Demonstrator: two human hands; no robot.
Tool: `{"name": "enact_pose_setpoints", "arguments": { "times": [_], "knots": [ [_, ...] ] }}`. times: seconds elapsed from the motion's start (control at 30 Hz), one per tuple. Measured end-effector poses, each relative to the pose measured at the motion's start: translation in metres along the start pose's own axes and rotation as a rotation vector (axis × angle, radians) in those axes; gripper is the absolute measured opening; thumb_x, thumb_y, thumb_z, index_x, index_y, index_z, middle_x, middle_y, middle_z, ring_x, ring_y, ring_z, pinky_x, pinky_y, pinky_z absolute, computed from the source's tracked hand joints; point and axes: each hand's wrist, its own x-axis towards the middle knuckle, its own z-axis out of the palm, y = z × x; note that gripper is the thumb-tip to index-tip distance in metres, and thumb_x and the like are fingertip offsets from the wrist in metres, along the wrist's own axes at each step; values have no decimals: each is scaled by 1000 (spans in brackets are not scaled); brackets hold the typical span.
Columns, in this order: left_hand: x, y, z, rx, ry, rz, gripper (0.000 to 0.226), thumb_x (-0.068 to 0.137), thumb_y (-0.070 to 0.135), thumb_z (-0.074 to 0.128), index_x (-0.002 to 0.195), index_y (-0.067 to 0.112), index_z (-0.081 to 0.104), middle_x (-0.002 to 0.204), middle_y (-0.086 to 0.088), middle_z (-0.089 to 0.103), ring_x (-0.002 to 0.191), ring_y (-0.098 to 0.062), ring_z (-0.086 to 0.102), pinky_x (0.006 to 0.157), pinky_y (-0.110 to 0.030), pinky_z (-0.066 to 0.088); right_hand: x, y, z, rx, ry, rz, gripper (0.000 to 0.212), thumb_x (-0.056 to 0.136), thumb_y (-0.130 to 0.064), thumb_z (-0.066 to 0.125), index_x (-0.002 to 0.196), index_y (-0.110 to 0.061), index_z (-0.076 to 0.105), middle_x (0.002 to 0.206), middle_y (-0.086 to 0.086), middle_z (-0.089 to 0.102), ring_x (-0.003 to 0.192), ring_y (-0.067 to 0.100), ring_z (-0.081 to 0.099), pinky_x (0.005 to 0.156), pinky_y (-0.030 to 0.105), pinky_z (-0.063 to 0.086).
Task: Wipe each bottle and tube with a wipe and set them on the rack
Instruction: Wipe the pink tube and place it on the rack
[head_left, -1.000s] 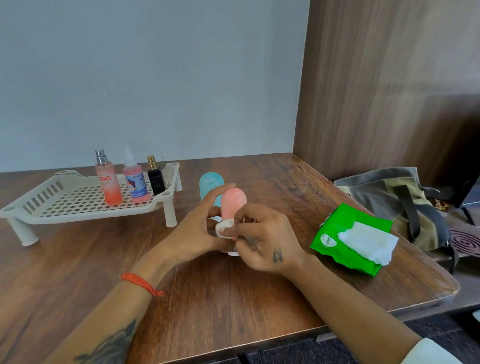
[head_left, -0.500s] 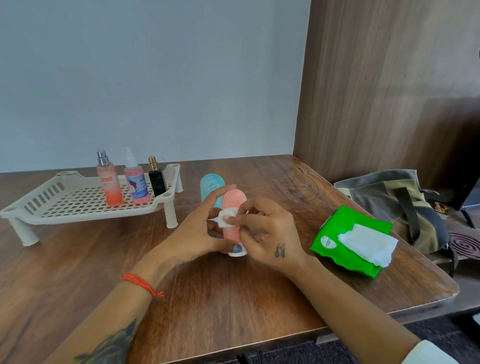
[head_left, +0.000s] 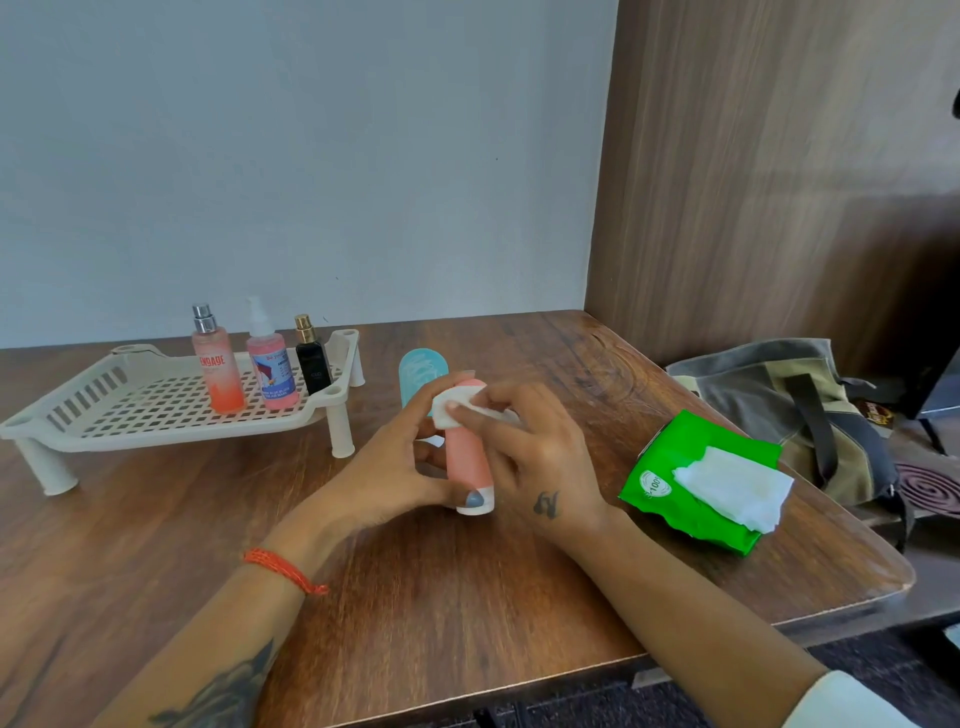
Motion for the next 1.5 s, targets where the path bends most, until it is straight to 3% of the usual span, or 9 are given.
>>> {"name": "enact_pose_setpoints", "arguments": {
  "times": [0.3, 0.53, 0.7, 0.83, 1.0, 1.07, 1.23, 1.37, 1.5],
  "knots": [
    [2, -2, -2, 66, -11, 6, 103, 60, 6, 86, 125, 63, 30, 122, 1, 53, 94, -16, 68, 87, -37, 56, 5, 2, 1, 109, 113, 321, 25, 82, -10, 60, 104, -9, 72, 88, 8, 69, 73, 14, 63, 62, 17, 50],
    [3, -2, -1, 98, 1, -39, 104, 61, 10, 87, 127, 63, 27, 134, -1, 43, 103, -21, 64, 92, -41, 53, 0, -1, -10, 181, -90, 578, 13, 76, -14, 61, 67, -11, 69, 61, -7, 59, 54, 6, 53, 50, 17, 39],
    [2, 0, -2, 91, -21, -28, 102, 61, 12, 87, 123, 66, 27, 132, -1, 45, 100, -19, 65, 92, -39, 54, 7, -3, -8, 140, 150, 430, 16, 81, -14, 62, 93, -11, 72, 85, 1, 69, 73, 7, 61, 61, 18, 50],
    [1, 0, -2, 80, -7, -33, 101, 62, 10, 86, 118, 68, 25, 131, 0, 47, 101, -17, 65, 93, -37, 53, 4, 3, 0, 74, 67, 257, 25, 83, -11, 62, 106, -10, 71, 92, 9, 67, 79, 15, 61, 66, 16, 48],
    [2, -1, -2, 71, -15, -26, 103, 62, 7, 86, 125, 64, 28, 131, 0, 47, 103, -19, 64, 91, -38, 54, 3, 4, -6, 208, 62, 359, 22, 79, -23, 56, 83, -10, 73, 80, -2, 67, 68, 2, 56, 60, 6, 44],
    [2, -2, -2, 64, -11, -26, 104, 62, 5, 86, 128, 61, 28, 131, 0, 47, 102, -20, 65, 89, -38, 55, 2, 2, -7, 236, -27, 376, 9, 74, -19, 60, 68, -13, 65, 70, -9, 59, 61, 1, 51, 56, 8, 41],
    [0, -1, -1, 32, -6, -22, 102, 62, 5, 85, 121, 67, 30, 131, 1, 45, 103, -18, 64, 88, -36, 55, 2, -3, -11, 285, -279, 430, 20, 61, -13, 55, 48, -23, 43, 51, -7, 45, 52, 9, 44, 50, 12, 30],
    [0, 0, -1, 26, -6, -20, 101, 62, 4, 85, 119, 67, 31, 129, 1, 49, 100, -17, 65, 88, -34, 55, 4, -5, -12, 337, -89, 391, 6, 71, -15, 60, 67, -18, 63, 66, -17, 55, 60, 1, 52, 53, 7, 38],
    [1, -1, -2, 80, -13, -30, 102, 62, 11, 87, 123, 66, 27, 126, 2, 50, 97, -14, 67, 89, -35, 55, 7, 0, -5, 127, 121, 313, 24, 86, -20, 55, 101, -7, 69, 92, 5, 66, 79, 8, 59, 65, 12, 46]
  ]
}}
